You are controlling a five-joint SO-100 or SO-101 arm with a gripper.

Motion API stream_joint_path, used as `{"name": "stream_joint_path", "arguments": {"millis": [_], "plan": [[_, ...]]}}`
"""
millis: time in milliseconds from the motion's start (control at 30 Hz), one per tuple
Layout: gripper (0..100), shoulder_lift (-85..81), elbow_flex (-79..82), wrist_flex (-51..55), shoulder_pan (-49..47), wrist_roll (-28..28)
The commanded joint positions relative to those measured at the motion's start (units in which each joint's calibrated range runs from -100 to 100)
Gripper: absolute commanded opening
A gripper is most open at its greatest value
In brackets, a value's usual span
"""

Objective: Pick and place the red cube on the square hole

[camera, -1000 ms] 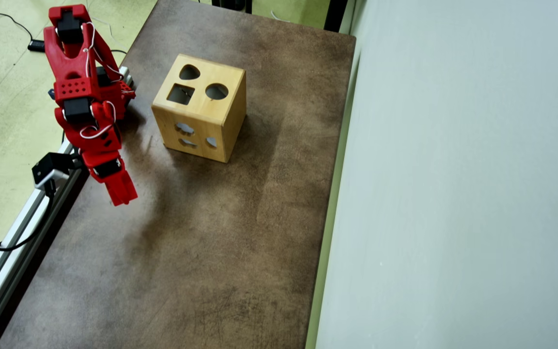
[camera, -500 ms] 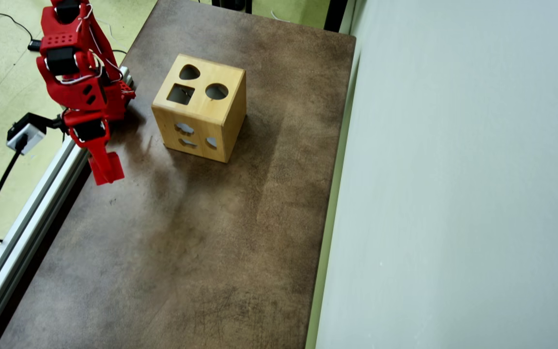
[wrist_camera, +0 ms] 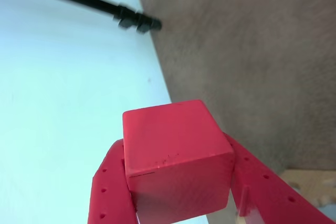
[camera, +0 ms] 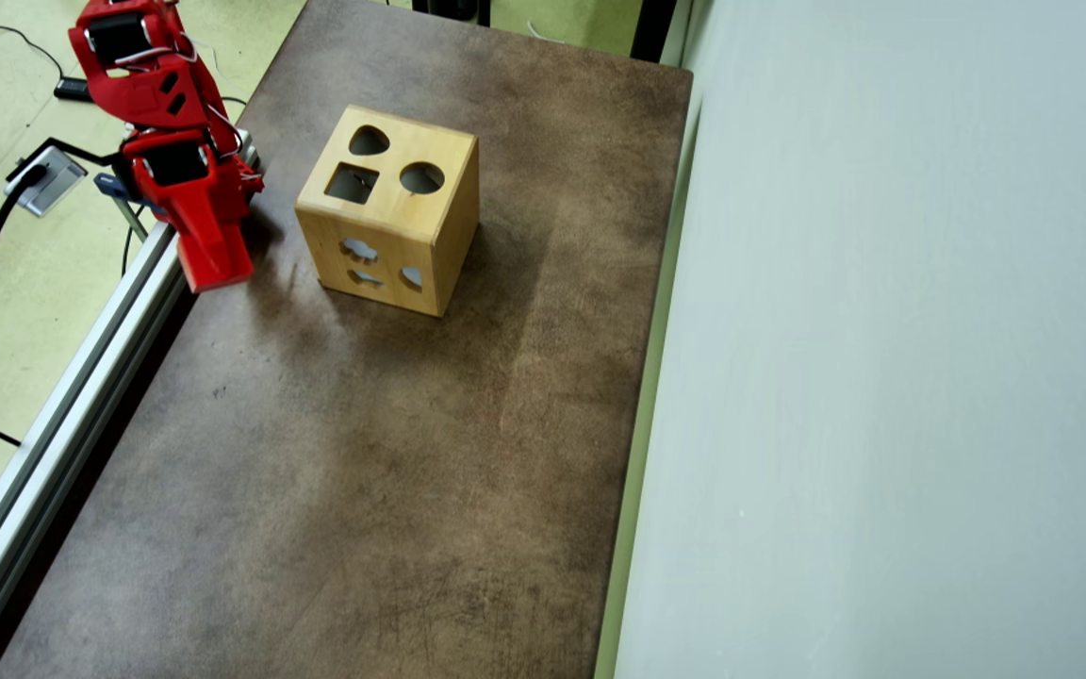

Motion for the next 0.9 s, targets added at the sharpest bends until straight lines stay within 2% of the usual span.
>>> {"name": "stream_joint_path", "arguments": {"millis": [0, 100, 467, 733, 867], "plan": [[7, -2.8, -4.1, 0.2, -6.3, -0.1], [7, -2.8, -4.1, 2.4, -11.7, -0.1], [7, -4.1, -4.3, 24.7, -27.1, -0.2], [7, -3.2, -3.7, 32.8, -30.5, -0.7], [7, -2.4, -3.3, 34.0, -30.5, -4.5]]}}
